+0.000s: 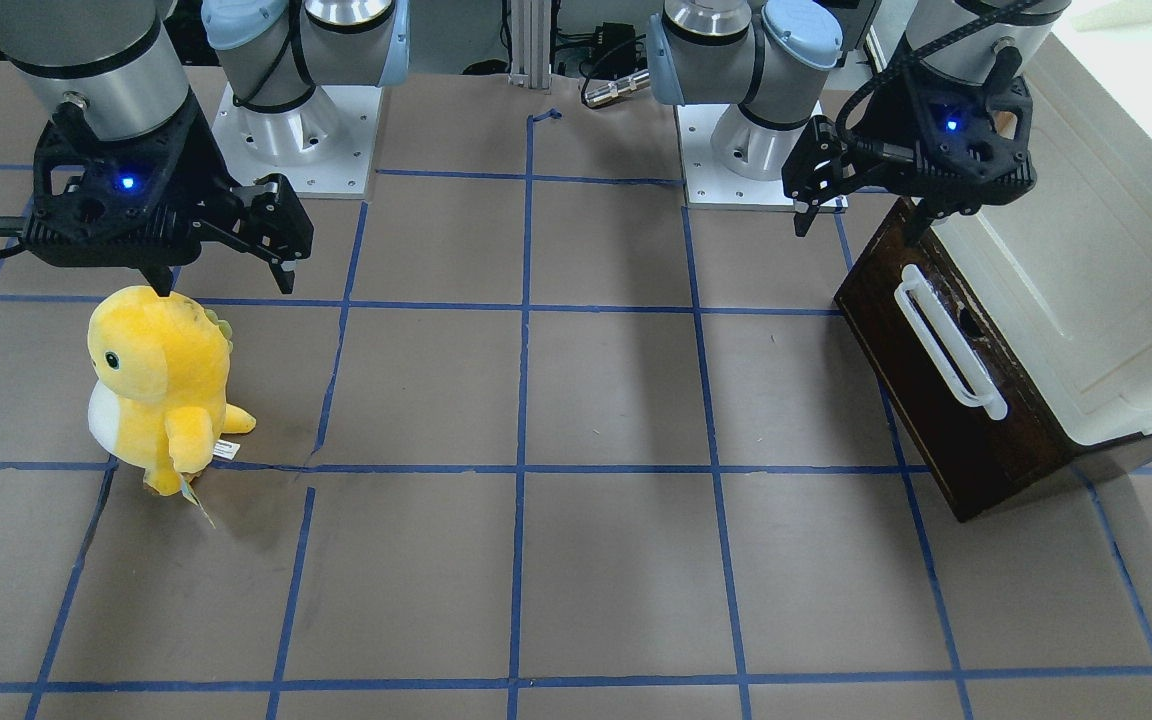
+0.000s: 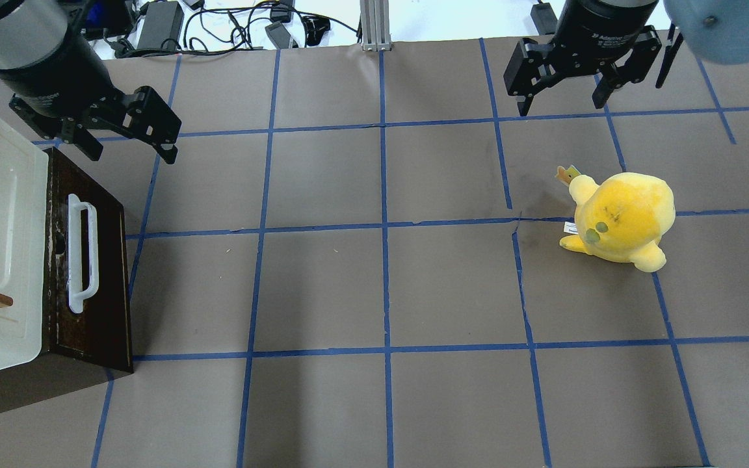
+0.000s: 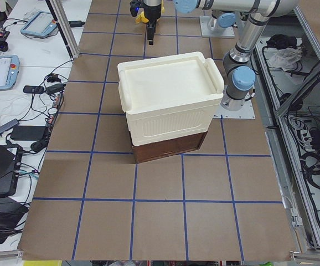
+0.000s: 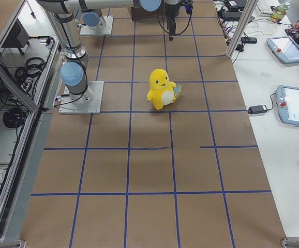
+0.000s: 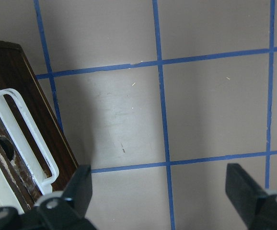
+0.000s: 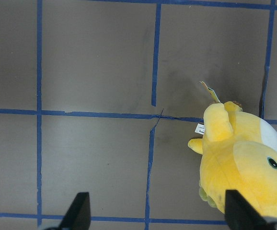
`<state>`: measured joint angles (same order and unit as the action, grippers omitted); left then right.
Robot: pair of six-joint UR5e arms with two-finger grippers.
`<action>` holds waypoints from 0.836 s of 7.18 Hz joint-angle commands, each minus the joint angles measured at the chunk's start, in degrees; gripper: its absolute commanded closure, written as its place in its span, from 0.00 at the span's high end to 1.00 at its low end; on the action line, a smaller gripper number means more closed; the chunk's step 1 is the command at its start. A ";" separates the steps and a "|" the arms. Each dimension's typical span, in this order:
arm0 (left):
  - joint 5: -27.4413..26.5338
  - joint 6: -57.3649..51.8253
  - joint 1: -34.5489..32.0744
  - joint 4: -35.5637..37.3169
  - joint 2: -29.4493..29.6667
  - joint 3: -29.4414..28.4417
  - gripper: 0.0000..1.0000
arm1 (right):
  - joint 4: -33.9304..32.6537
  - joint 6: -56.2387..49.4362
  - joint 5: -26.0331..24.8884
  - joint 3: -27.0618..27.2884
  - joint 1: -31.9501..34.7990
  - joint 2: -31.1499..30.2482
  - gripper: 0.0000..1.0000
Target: Pull drawer sideways
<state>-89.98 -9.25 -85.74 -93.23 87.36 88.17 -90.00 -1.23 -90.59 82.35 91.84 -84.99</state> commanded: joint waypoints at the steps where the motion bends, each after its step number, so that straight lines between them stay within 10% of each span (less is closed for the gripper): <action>1: -0.29 -0.59 -0.13 2.95 0.44 0.68 1.00 | 0.00 0.00 -0.03 0.00 0.00 0.00 1.00; 4: -1.16 2.89 -0.22 3.41 0.97 1.47 1.00 | 0.00 -0.09 0.06 0.00 0.00 0.00 1.00; 6: -13.85 12.03 -0.92 3.76 2.98 4.35 1.00 | 0.00 0.00 -0.03 0.00 0.00 0.00 1.00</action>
<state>-97.13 -1.86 -86.31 -89.71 89.08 90.55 -90.00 -1.25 -90.56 82.36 91.85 -84.99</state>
